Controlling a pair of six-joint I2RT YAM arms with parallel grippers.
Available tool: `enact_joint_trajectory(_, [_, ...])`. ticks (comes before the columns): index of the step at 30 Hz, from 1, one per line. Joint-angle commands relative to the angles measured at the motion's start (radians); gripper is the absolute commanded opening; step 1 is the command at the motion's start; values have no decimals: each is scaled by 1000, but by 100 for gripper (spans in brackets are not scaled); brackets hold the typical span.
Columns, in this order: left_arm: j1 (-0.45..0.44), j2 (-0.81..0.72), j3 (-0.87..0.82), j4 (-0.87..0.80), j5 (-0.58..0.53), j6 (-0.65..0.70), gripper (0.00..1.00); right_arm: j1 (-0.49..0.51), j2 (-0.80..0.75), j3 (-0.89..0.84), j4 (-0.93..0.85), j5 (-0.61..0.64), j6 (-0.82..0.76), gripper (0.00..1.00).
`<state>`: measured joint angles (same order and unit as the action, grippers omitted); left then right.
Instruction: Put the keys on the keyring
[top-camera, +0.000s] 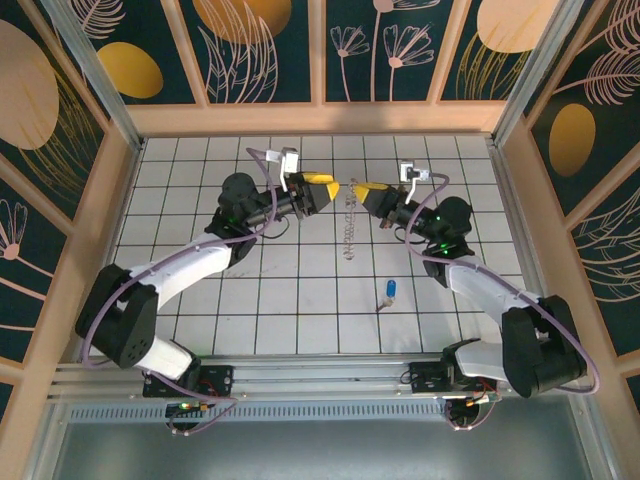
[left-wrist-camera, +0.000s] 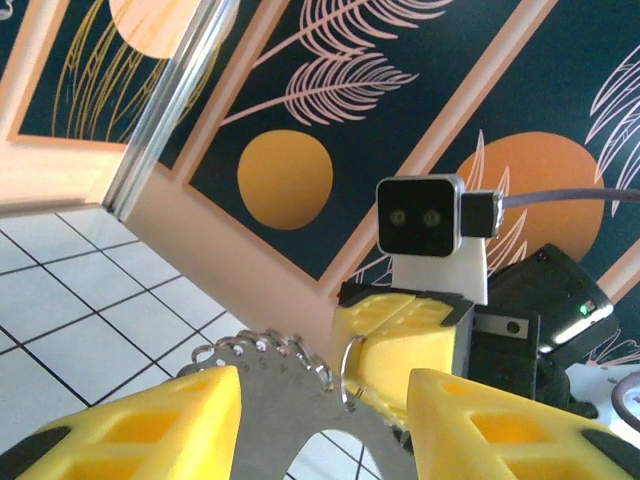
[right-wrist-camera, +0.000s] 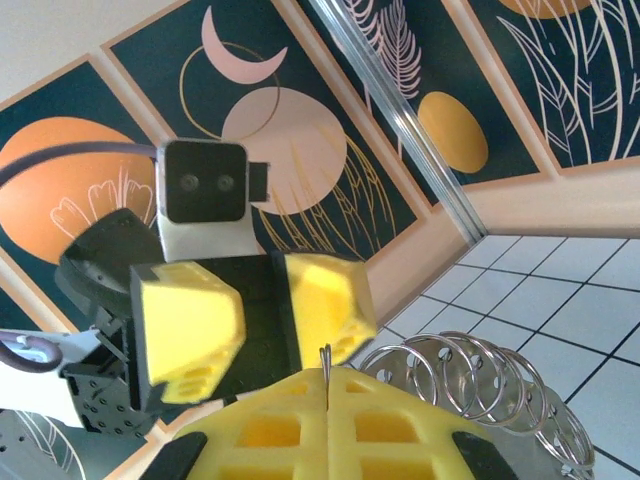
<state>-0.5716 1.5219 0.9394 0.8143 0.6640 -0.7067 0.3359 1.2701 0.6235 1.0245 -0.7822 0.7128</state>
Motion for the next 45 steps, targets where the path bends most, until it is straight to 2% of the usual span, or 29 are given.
enact_joint_trajectory(1, [10,43,27,108,62,-55,47,-16,13,42,101,-36,36,0])
enact_joint_trajectory(7, [10,95,78,147,134,-81,47,-20,45,51,130,-53,51,0])
enact_joint_trajectory(23, [11,166,105,225,181,-146,44,-20,87,56,181,-64,82,0])
enact_joint_trajectory(45, [10,185,101,261,219,-178,26,-7,122,71,197,-71,99,0])
